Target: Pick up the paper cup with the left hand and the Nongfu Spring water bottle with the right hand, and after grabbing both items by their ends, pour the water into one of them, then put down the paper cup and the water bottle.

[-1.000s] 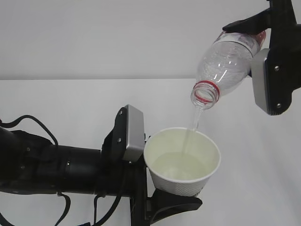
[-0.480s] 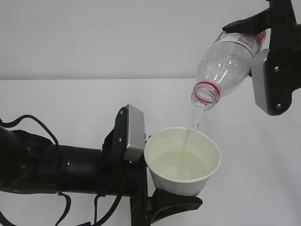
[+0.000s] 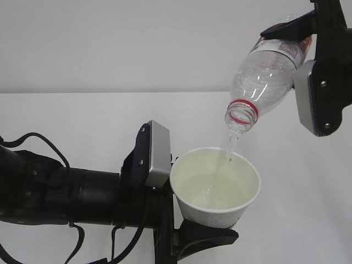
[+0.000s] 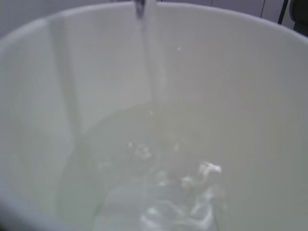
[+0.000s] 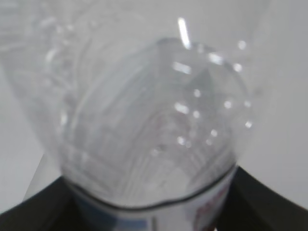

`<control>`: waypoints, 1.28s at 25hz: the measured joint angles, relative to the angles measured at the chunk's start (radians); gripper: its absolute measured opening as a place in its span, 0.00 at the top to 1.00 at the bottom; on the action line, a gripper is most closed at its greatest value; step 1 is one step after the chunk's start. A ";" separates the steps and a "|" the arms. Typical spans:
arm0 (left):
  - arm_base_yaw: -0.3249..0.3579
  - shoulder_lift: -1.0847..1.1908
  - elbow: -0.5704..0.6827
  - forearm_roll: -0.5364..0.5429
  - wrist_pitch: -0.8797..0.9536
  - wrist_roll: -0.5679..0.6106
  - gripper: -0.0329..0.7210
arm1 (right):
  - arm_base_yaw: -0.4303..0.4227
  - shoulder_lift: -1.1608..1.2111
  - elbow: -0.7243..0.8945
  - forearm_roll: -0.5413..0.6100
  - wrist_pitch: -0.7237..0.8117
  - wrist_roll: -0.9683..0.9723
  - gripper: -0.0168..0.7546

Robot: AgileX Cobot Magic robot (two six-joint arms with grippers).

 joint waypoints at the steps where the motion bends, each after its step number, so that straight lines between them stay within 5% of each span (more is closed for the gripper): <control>1: -0.004 0.000 0.000 0.000 -0.002 0.000 0.19 | 0.000 0.000 0.000 0.000 0.002 0.000 0.36; 32: -0.031 0.006 0.000 -0.017 -0.002 0.000 0.19 | 0.000 0.000 0.000 0.028 0.002 -0.027 0.36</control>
